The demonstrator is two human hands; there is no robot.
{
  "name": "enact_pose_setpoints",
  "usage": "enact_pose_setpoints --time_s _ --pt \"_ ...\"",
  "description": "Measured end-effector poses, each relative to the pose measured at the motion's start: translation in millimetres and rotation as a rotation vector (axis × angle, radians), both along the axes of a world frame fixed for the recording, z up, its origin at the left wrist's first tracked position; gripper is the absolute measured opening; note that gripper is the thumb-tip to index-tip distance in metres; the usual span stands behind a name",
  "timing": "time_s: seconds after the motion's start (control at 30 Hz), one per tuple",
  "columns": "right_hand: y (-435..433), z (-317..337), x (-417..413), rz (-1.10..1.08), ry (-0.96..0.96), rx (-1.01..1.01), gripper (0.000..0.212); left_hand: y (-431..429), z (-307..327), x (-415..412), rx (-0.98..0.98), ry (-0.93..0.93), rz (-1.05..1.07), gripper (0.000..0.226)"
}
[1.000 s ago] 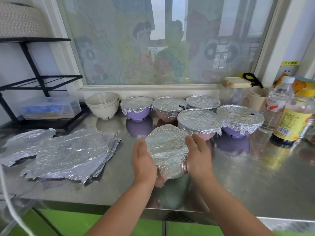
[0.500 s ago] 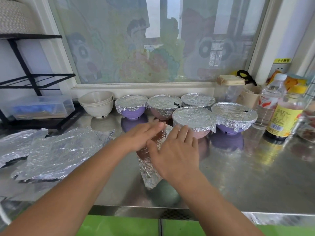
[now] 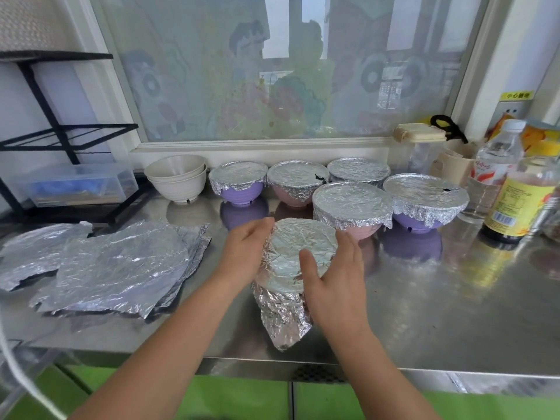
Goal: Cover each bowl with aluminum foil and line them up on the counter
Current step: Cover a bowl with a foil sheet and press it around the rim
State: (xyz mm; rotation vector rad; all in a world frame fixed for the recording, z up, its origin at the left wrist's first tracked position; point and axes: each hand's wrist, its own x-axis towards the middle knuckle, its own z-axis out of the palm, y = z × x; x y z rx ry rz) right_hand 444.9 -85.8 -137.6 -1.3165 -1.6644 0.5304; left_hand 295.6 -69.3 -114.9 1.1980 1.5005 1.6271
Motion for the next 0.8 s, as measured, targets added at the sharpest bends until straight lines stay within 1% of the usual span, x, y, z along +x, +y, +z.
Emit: enact_pose_setpoints --time_s 0.07,0.13,0.2,0.27,0.3,0.33,0.4,0.43,0.47,0.5,0.53,0.57,0.6,0.67,0.7,0.73,0.8 --pt "2.5 -1.1 3.1 0.014 0.147 -0.034 0.066 -2.4 -3.4 5.4 0.039 -0.114 0.088 0.030" --pt "4.6 -1.5 4.7 0.025 0.306 -0.103 0.056 -3.0 -7.7 8.7 0.046 -0.187 0.165 0.026" --pt "5.7 -3.3 3.8 0.043 0.446 -0.167 0.051 -2.3 -14.5 11.9 0.064 -0.266 0.194 0.021" --pt "6.8 -4.8 2.6 0.054 0.533 -0.205 0.049 -3.8 -17.2 13.9 0.098 -0.289 0.209 0.018" --pt "7.7 -5.0 2.3 0.058 0.561 -0.219 0.049 -5.1 -18.0 12.8 0.105 -0.270 0.205 0.021" --pt "8.9 -5.0 2.3 0.063 0.575 -0.229 0.049 -8.6 -16.7 11.9 0.114 -0.224 0.163 0.029" --pt "12.4 -4.0 4.0 0.077 0.568 -0.237 0.050 -20.0 -13.6 8.1 0.084 -0.021 0.031 0.049" --pt "15.1 -4.6 5.3 0.088 0.555 -0.240 0.050 -26.0 -13.4 3.7 0.034 0.075 -0.032 0.074" --pt "19.1 -6.1 6.9 0.098 0.536 -0.237 0.049 -30.8 -13.9 -1.9 -0.044 0.131 -0.101 0.105" --pt "22.6 -8.4 8.5 0.108 0.516 -0.235 0.049 -34.6 -13.4 -6.5 -0.093 0.150 -0.180 0.129" --pt "24.9 -9.6 9.4 0.122 0.498 -0.229 0.049 -38.2 -12.7 -10.6 -0.125 0.209 -0.246 0.142" --pt "26.3 -10.4 9.7 0.131 0.490 -0.227 0.051 -39.7 -11.4 -13.6 -0.147 0.316 -0.283 0.151" --pt "26.6 -10.6 9.0 0.138 0.496 -0.230 0.052 -41.9 -8.4 -14.9 -0.181 0.465 -0.294 0.157" --pt "26.1 -10.0 7.6 0.144 0.512 -0.236 0.049 -43.2 -3.9 -15.1 -0.222 0.729 -0.275 0.157" --pt "25.5 -9.6 8.8 0.159 0.515 -0.247 0.051 -43.0 -3.9 -15.5 -0.225 0.799 -0.255 0.154" --pt "24.4 -7.8 11.0 0.196 0.520 -0.266 0.058 -43.7 -2.4 -14.5 -0.222 0.833 -0.238 0.152" --pt "18.6 -1.3 23.3 0.337 0.518 -0.303 0.084 -43.8 -3.2 -14.4 -0.210 0.864 -0.219 0.149"
